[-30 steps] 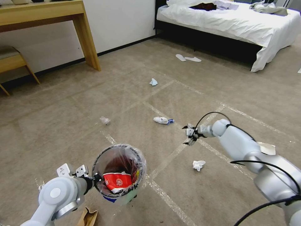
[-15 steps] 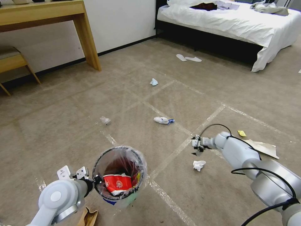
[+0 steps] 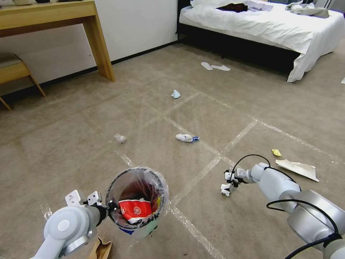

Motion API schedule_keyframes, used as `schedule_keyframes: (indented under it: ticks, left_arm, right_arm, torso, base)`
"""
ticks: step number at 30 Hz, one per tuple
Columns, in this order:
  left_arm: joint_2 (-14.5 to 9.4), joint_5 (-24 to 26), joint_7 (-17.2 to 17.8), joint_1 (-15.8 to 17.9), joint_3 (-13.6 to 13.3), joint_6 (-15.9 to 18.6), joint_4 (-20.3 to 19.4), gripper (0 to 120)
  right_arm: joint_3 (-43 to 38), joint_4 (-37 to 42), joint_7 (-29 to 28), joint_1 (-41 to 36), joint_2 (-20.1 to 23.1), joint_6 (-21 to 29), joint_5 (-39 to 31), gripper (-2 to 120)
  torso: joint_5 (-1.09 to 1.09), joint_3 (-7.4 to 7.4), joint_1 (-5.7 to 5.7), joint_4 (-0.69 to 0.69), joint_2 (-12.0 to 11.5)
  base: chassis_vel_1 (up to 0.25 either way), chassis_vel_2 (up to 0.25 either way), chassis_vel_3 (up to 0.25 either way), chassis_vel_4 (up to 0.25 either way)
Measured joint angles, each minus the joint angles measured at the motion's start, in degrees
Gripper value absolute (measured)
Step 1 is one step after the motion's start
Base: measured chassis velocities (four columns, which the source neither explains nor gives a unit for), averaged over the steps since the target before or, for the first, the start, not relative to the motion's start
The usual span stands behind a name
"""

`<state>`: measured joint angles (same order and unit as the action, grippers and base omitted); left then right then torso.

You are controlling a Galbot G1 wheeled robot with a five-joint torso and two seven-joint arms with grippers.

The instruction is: Pick up the trash bin and place the garbage on the floor into it.

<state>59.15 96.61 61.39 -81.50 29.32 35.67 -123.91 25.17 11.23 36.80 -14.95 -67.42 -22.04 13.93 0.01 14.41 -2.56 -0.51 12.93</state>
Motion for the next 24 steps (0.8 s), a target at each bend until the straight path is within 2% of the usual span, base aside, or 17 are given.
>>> schedule_keyframes:
  ticks: [6, 13, 24]
  left_arm:
    - [0.38, -0.03, -0.16, 0.36, -0.42, -0.02, 0.57, 0]
    - [0.69, -0.28, -0.67, 0.55, -0.68, -0.02, 1.21, 0]
    - [0.69, -0.52, -1.10, 0.50, -0.65, -0.02, 1.43, 0]
  right_arm:
    - [-0.05, -0.84, -0.01, -0.71, 0.39, -0.06, -1.12, 100]
    - [0.11, -2.32, -0.05, -1.04, -0.14, 0.66, -2.05, 100]
    - [0.36, -4.39, -1.49, -2.01, -1.65, 4.14, -7.25, 100]
  torso:
    - [0.00, 0.00, 0.00, -0.03, 0.00]
    - [0.00, 0.00, 0.00, 0.01, 0.00]
    - [0.00, 0.00, 0.00, 0.00, 0.01]
  base:
    - [0.000, 0.000, 0.000, 0.000]
    - [0.000, 0.000, 0.000, 0.000]
    - [0.000, 0.000, 0.000, 0.000]
